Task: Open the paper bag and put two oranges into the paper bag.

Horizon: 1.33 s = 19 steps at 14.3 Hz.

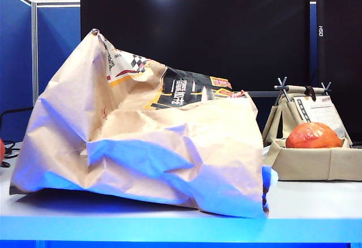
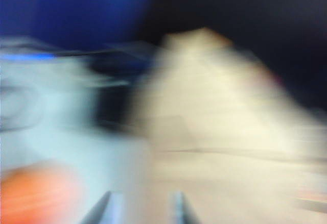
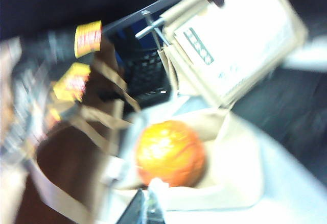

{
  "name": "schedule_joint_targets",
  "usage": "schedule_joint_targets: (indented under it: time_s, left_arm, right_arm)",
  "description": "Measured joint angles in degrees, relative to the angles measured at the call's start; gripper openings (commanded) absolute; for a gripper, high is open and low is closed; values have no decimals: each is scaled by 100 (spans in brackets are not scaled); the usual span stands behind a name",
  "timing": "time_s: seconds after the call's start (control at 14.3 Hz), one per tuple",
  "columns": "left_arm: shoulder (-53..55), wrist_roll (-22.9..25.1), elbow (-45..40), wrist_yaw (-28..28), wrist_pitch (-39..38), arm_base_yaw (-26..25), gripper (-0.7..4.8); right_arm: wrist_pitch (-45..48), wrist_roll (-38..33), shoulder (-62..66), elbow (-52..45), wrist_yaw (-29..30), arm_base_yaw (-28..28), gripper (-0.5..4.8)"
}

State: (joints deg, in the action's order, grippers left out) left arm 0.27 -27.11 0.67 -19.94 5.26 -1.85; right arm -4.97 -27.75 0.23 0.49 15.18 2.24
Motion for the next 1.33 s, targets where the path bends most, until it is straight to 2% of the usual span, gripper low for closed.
schedule_joint_targets:
  time_s: [0.14, 0.28, 0.42, 0.49, 0.56, 0.63, 0.77, 0.91, 0.98, 1.12, 1.19, 1.26, 1.33]
  left_arm:
    - [0, -892, 448, -1416, 455, 0, 21]
    - [0, -1097, 999, -1657, 345, 0, 19]
    - [4, -1110, 1755, -1628, 133, 0, 16]
    - [15, -1110, 1976, -1611, 72, 0, 18]
    - [824, -1049, 3285, -1904, -1134, 0, 18]
    - [1532, -822, 3932, -2317, -1840, 0, 18]
    - [2579, -601, 4846, -2817, -2546, 0, 18]
    - [3814, -483, 5578, -3416, -2848, 116, 18]
    - [4271, -479, 5836, -3427, -3069, 358, 22]
    - [5329, -326, 6767, -3259, -3418, 1401, 23]
    - [5860, -26, 7184, -2839, -3816, 2020, 23]
    - [6649, 511, 7794, -1670, -4382, 3176, 23]
    - [7073, 986, 8083, -396, -4671, 3932, 23]
  right_arm:
    - [164, -417, 0, 0, 208, 2, 54]
    - [758, -444, 0, 0, 629, 2, 54]
    - [1453, -584, 0, 0, 761, 0, 63]
    - [1587, -636, 0, 0, 761, 0, 185]
    - [1676, -721, 0, 184, 763, 0, 185]
    - [1709, -719, 0, 402, 756, 0, 185]
    - [1711, -717, 0, 706, 621, 0, 185]
    - [1749, -706, 0, 905, 476, 0, 185]
    - [1751, -699, 0, 946, 442, 2, 185]
    - [1733, -697, 0, 957, 435, 0, 185]
    - [1635, -697, 2, 955, 435, 0, 185]
    - [1534, -695, 2, 955, 435, 0, 185]
    - [1528, -697, 2, 955, 439, 0, 185]
